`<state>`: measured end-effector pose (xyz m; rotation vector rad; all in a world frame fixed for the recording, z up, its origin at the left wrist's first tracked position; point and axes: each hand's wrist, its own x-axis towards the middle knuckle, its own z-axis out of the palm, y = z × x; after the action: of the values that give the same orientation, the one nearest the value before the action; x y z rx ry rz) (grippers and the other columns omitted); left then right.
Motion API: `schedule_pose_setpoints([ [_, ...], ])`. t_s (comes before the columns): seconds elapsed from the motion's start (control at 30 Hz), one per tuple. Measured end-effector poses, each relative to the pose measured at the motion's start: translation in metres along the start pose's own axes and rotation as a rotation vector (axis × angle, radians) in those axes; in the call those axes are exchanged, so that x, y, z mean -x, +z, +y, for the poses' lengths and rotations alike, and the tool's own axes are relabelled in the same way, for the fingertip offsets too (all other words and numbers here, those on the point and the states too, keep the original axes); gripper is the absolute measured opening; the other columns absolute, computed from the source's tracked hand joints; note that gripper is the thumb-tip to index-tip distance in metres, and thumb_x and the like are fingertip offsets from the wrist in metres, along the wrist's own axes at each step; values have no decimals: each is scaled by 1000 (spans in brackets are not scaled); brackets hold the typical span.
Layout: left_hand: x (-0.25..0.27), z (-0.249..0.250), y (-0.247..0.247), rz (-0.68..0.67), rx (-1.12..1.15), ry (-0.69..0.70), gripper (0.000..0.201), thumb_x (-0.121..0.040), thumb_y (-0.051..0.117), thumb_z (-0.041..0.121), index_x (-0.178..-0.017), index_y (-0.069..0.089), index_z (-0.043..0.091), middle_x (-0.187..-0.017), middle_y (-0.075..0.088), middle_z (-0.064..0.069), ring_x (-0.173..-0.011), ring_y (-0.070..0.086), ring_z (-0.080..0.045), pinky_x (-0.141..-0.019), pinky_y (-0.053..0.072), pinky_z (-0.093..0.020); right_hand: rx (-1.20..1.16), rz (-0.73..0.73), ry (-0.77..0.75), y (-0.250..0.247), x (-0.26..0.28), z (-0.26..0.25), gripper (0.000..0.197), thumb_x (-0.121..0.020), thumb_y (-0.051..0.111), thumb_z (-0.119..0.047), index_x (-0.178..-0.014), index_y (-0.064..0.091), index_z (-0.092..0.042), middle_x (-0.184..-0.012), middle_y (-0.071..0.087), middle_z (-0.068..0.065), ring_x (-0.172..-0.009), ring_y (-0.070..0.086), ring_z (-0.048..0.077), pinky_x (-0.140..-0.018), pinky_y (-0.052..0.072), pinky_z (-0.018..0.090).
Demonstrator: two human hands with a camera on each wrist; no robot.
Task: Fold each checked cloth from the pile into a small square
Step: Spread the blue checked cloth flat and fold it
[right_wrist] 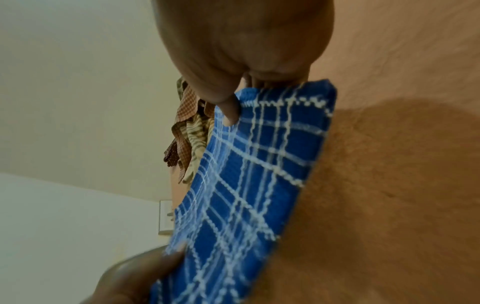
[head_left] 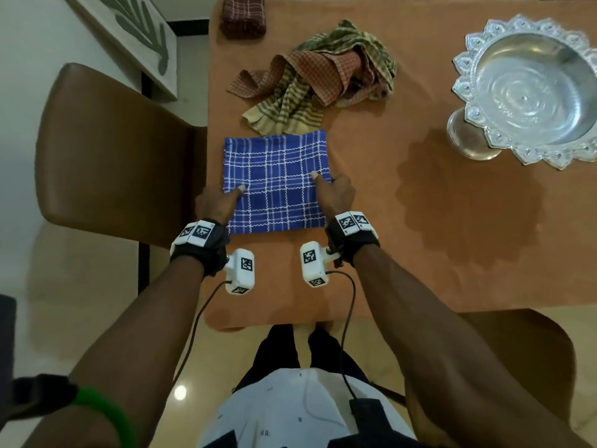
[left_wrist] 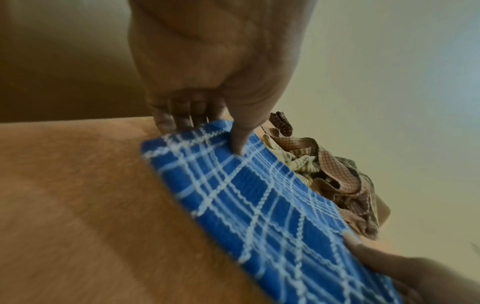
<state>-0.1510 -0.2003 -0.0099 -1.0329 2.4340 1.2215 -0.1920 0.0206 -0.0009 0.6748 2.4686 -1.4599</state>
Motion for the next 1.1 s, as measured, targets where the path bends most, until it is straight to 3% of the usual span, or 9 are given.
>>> schedule_pose_setpoints([
  [0.1,24,5,9,61,99,54,52,-94,60,47,-122,59,3,-119,65,-13,-104,61,-30,-86,50,-38,6,75,-47,-11,12,5,41,-96,61,-36,-114,56,0,-109,66,17,-98,61,33,-78,48,40],
  [0.13,76,-3,35,87,141,94,50,-96,59,44,-124,57,3,-121,63,-12,-105,61,-29,-87,50,-39,17,59,-89,-47,31,37,39,-97,59,-35,-114,54,0,-106,66,18,-94,61,33,-77,49,43],
  [0.4,137,-42,78,41,30,77,56,-98,57,45,-126,46,-3,-118,62,-21,-101,61,-38,-72,41,-34,225,120,-122,-70,49,106,32,-99,56,-38,-102,47,-7,-75,54,1,-59,46,17,-58,33,32],
  [0.57,161,-32,83,361,-325,32,64,-96,43,65,-120,45,5,-109,61,-14,-93,56,-29,-71,42,-38,563,275,-367,-81,60,120,23,-95,58,-27,-107,52,-7,-100,57,10,-86,55,26,-73,48,38],
  [0.67,146,-25,99,412,-381,365,47,-101,44,50,-118,54,7,-119,59,-14,-109,52,-30,-89,41,-43,598,120,-673,-55,60,111,19,-95,52,-15,-111,56,-5,-110,57,13,-96,55,29,-83,50,45],
  [0.73,131,-15,110,274,-328,617,35,-105,46,32,-124,57,4,-126,60,-16,-116,54,-32,-98,42,-44,547,-126,-800,-30,59,97,30,-97,49,-12,-125,54,-2,-129,55,18,-118,53,33,-100,46,50],
  [0.8,114,-7,118,100,-282,648,38,-106,41,21,-138,50,3,-144,50,-17,-134,45,-32,-115,32,-42,597,-350,-759,-11,53,86,51,-102,43,-20,-149,32,-3,-158,29,17,-148,23,31,-122,19,46],
  [0.87,93,-9,122,78,-333,619,44,-108,35,24,-148,41,8,-158,33,-12,-148,28,-26,-123,17,-37,658,-383,-736,0,36,83,57,-105,36,-25,-156,17,-6,-165,10,11,-153,2,27,-124,5,44],
  [1.1,80,-36,128,247,-666,563,65,-105,19,56,-158,16,18,-166,9,-6,-154,6,-20,-124,6,-49,662,-160,-723,-25,0,112,66,-104,31,-50,-157,17,-12,-165,9,2,-153,2,18,-125,3,37],
])
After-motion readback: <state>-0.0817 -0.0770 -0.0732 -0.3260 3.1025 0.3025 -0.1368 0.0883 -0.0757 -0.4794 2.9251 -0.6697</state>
